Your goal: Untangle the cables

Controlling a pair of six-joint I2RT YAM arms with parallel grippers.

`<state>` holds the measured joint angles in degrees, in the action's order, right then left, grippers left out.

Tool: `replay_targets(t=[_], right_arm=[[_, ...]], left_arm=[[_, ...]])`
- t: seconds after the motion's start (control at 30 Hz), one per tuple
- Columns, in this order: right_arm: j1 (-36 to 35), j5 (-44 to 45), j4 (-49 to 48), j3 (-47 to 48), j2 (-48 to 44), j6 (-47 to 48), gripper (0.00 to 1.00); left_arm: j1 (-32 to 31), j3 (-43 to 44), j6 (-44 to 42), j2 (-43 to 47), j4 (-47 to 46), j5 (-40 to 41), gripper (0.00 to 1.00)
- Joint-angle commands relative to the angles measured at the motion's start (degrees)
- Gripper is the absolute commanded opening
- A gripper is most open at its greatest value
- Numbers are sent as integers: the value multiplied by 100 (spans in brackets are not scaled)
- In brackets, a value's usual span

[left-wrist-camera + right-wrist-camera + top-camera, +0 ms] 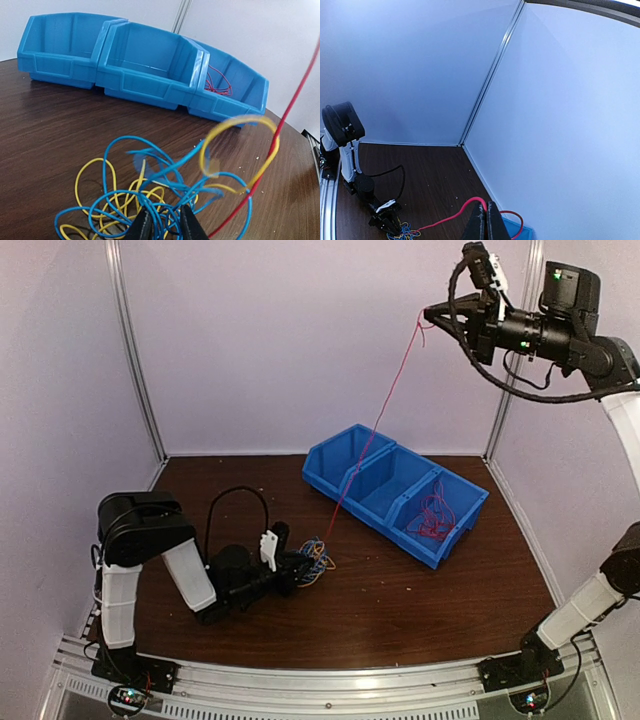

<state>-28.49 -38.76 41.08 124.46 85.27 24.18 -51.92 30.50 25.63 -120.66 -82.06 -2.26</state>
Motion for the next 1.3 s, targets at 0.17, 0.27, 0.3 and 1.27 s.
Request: replay_targets(t=[0.17, 0.27, 0.3, 1.27], right_arm=[[714, -224, -392, 284, -488, -335, 0], [923, -241, -441, 315, -550, -392, 0], [974, -204, -464, 320, -566, -399, 0], [1586, 2163, -1147, -348, -1071, -488, 0]], left_arm=[[128, -319, 65, -8, -79, 139, 21], [150, -378, 65, 15, -117, 140, 21], [152, -398, 65, 38, -117, 138, 21], [455, -922, -26, 849, 314, 513, 35]])
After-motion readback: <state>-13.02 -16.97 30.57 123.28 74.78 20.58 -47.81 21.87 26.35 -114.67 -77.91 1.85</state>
